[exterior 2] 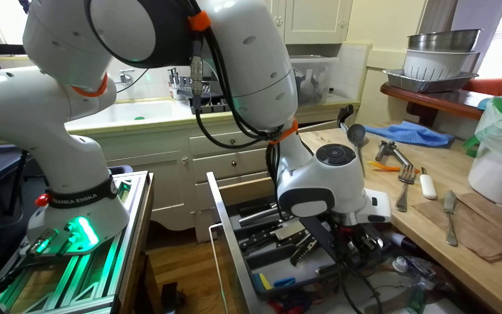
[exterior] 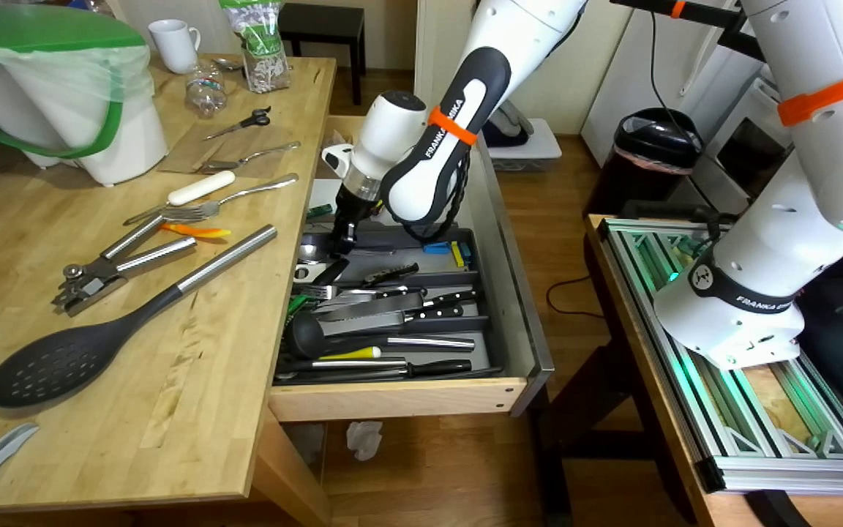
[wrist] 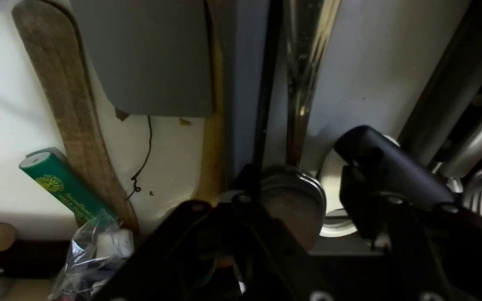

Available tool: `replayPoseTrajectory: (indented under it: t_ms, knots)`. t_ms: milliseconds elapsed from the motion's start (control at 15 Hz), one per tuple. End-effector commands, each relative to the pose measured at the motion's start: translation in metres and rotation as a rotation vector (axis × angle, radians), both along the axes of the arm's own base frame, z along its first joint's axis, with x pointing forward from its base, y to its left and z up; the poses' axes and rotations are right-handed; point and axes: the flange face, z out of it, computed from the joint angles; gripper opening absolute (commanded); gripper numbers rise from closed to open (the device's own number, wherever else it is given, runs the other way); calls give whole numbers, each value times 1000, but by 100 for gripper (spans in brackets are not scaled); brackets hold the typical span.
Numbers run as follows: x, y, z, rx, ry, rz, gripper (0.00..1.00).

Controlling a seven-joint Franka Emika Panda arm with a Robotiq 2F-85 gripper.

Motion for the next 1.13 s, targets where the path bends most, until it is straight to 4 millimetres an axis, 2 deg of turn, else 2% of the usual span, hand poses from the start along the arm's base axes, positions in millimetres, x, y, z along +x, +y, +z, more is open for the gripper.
replayPoseTrajectory:
  t_ms: [0,133,400,533,667,800,867,1000,1067]
  knots:
    - [-19,9,34,39,44,21,86]
    - [-33,18,50,53,72,31,99]
    - [-79,16,78,2,108,-14,100]
    - [-102,6,101,-33,108,-47,100]
    - [-117,-7,136,-86,105,-68,100]
    - [-120,-17,172,-113,96,-76,100]
    - [-103,-17,139,-95,66,-65,100]
    - [-108,-23,169,-118,70,-78,100]
    - [-110,-23,176,-126,70,-81,100]
